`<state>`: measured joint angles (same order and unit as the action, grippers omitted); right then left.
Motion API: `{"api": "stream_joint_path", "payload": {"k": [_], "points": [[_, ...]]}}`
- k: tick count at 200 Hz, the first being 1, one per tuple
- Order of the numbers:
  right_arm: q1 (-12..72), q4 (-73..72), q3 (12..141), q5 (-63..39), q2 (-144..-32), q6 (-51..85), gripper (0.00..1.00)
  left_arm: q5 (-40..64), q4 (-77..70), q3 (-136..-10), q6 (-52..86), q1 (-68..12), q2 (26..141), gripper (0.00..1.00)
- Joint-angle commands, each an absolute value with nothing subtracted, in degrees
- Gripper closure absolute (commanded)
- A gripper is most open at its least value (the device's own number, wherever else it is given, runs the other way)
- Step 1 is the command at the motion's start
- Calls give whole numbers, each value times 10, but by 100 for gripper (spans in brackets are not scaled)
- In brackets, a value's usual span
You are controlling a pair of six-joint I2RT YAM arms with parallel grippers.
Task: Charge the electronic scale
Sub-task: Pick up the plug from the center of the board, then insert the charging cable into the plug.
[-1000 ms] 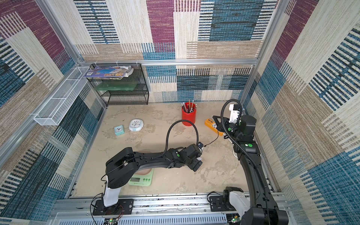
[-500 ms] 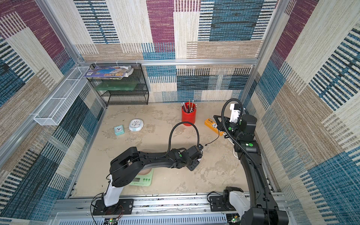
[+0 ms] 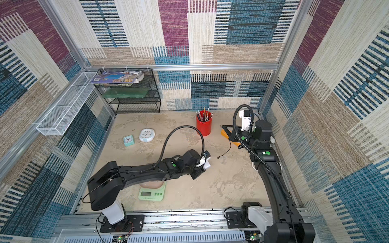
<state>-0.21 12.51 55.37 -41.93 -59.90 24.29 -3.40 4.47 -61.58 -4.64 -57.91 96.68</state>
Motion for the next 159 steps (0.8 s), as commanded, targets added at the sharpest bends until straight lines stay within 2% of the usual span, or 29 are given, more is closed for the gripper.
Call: {"api": "stream_joint_path", "payload": {"k": [1,83,159], "points": [[28,143,565,-447,-605,213,100,2,-11,-582,-126,-558,905,59],[159,161,584,-487,-638,138,100,38,-83,-446,-259,-457,653,59],[279,210,632,-436,-690,97,100,46,-158,-364,-354,-440,575,62]]}}
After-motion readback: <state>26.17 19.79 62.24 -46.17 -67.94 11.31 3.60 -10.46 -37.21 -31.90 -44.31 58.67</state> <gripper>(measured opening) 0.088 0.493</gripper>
